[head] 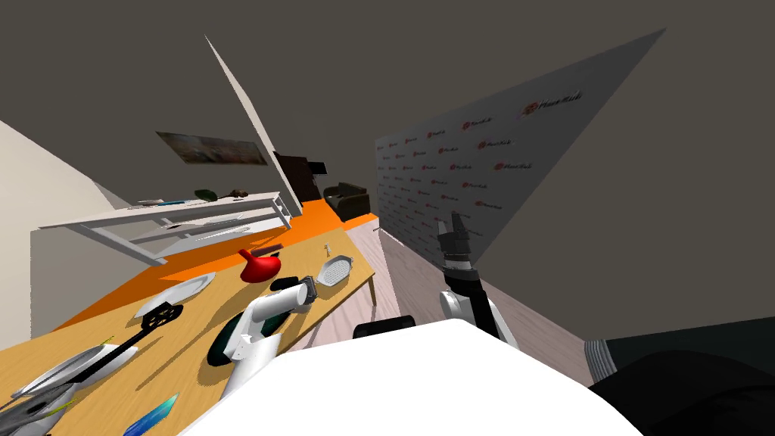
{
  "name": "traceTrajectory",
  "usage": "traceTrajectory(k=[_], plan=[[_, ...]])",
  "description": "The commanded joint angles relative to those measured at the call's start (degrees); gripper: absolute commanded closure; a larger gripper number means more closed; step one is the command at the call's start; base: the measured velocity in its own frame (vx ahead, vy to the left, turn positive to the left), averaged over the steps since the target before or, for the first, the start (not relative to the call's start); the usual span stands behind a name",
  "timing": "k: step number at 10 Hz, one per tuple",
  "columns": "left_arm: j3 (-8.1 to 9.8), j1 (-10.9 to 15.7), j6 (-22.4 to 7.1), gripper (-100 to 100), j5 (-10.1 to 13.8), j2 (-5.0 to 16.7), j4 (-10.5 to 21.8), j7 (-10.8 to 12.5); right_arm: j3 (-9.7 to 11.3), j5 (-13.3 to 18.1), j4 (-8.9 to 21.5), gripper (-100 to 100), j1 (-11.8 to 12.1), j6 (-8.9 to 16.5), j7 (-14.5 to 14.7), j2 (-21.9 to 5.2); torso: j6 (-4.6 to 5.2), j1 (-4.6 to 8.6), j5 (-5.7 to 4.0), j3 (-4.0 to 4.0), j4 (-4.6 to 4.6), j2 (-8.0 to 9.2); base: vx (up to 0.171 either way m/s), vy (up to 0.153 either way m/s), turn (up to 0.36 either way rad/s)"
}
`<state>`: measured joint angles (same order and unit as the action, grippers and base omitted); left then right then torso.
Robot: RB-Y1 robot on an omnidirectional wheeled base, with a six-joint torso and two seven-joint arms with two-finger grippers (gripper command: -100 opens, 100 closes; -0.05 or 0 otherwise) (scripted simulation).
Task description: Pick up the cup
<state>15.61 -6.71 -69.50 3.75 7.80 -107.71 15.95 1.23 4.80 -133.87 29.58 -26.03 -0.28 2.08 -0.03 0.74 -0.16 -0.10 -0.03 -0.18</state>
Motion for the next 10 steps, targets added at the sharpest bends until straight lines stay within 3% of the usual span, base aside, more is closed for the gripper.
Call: traceTrajectory(k=[1, 3, 5, 10], plan=[[0.53, 1.96, -0.57, -100, 0.22, 0.32, -0.18, -1.49, 0.00, 0.00, 0.00, 0, 0.00, 0.00, 0.00, 0.00, 0.00, 0.00, 0.00, 0.00, 0.00, 0.00, 0.020, -0.193, -0.142], [1.64, 4.40, -2.06, -100, 1.11, 1.15, -0.35, -3.14, 0.00, 0.00, 0.00, 0, 0.00, 0.00, 0.00, 0.00, -0.01, 0.02, -0.01, 0.02, 0.01, 0.03, 0.028, -0.175, -0.134], [2.57, 5.95, -3.82, -100, 2.00, 1.79, -0.36, -3.99, -0.01, 0.00, 0.00, 0, 0.00, 0.00, 0.00, -0.01, -0.02, -0.28, 0.05, 0.04, 0.01, 0.08, 0.013, -0.076, -0.136], [4.55, 7.94, -8.94, -100, 4.47, 3.15, 0.46, -4.38, -0.03, 0.00, 0.00, 0, 0.00, 0.00, 0.00, -0.03, -0.06, -1.08, 0.23, 0.20, 0.07, 0.35, -0.034, 0.059, -0.121]])
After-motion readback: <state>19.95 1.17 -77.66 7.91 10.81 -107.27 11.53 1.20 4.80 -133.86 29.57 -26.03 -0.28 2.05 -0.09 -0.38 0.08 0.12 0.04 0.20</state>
